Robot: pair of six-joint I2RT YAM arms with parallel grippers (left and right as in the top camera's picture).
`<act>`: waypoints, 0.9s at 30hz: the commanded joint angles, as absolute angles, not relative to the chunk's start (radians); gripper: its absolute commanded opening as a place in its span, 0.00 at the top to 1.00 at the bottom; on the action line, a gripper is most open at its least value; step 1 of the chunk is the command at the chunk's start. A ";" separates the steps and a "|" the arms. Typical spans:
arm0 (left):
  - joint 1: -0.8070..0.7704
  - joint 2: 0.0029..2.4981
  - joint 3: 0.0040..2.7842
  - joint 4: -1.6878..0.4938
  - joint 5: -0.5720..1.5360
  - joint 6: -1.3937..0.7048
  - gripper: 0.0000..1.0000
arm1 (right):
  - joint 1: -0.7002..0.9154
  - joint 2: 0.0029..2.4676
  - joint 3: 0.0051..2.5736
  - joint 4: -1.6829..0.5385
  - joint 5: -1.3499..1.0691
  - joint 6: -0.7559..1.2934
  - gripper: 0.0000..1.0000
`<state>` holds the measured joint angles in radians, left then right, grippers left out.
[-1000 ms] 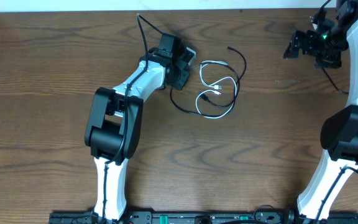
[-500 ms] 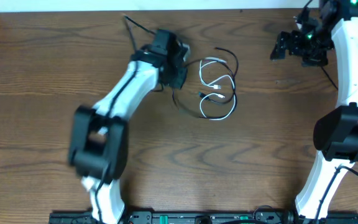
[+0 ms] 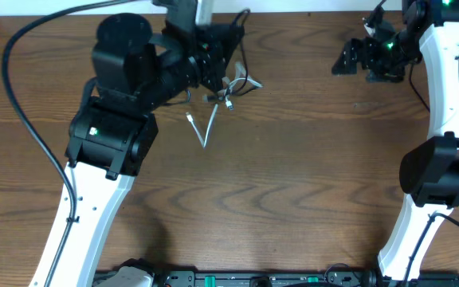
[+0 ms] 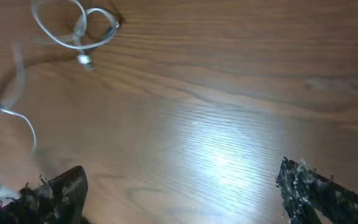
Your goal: Untangle cables
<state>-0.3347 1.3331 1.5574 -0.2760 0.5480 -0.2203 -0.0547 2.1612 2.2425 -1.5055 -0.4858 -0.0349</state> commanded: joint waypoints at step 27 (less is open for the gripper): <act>-0.323 1.293 1.552 0.120 0.234 -0.727 0.93 | 0.163 2.049 2.234 -1.654 -1.029 -0.653 0.02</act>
